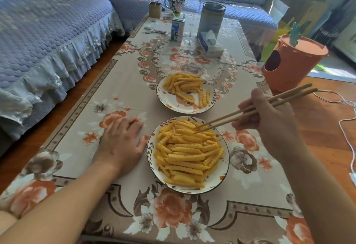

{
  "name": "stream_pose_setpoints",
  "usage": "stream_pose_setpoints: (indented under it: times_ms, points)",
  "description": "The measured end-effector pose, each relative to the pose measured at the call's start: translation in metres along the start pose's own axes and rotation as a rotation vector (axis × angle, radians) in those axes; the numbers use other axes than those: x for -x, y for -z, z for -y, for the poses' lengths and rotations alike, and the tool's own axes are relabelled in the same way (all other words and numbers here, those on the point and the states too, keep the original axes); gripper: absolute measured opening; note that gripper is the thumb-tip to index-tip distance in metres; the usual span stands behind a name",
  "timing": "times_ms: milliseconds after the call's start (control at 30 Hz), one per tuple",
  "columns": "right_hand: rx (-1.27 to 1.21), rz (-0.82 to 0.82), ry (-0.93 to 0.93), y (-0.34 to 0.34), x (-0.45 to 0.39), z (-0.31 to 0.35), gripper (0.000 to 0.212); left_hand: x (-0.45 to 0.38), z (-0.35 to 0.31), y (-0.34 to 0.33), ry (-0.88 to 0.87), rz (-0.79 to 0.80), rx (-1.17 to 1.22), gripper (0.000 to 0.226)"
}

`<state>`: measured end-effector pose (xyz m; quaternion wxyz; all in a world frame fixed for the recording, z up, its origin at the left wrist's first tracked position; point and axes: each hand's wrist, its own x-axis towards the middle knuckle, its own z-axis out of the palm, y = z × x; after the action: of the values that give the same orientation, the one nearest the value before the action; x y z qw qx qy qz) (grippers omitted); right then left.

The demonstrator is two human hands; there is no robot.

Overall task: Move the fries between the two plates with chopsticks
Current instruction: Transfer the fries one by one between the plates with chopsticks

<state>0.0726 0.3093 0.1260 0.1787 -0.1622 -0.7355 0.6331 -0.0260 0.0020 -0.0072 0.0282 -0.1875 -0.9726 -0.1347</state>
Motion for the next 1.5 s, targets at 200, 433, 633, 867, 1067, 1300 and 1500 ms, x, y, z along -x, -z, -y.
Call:
stream_pose_setpoints:
  times_ms: [200, 433, 633, 867, 1067, 1300, 1500]
  points:
    - [-0.132, -0.174, -0.038, 0.027, -0.021, -0.018, 0.042, 0.0, 0.003, -0.002, -0.009, -0.009, -0.013, 0.053]
    - [0.037, -0.202, 0.037, -0.002, -0.039, -0.028, 0.031, -0.001, 0.004, -0.003, -0.016, -0.021, -0.012, 0.053]
    - [0.303, -0.224, 0.219, -0.044, -0.065, -0.025, 0.027, -0.001, 0.004, -0.004, -0.016, -0.02, -0.01, 0.051]
    - [0.483, -0.288, 0.228, -0.071, -0.084, -0.024, 0.045, -0.001, 0.004, -0.004, -0.023, -0.032, 0.004, 0.051]
    - [0.503, -0.309, 0.15, -0.083, -0.098, -0.023, 0.049, -0.002, 0.006, -0.004, -0.019, -0.029, 0.019, 0.049]
    - [0.483, -0.345, 0.132, -0.081, -0.09, -0.016, 0.048, 0.0, 0.006, -0.003, -0.025, -0.018, 0.005, 0.047]
    - [0.149, -0.299, 0.096, -0.045, -0.057, 0.024, 0.048, -0.001, 0.005, -0.003, -0.028, -0.019, 0.006, 0.048]
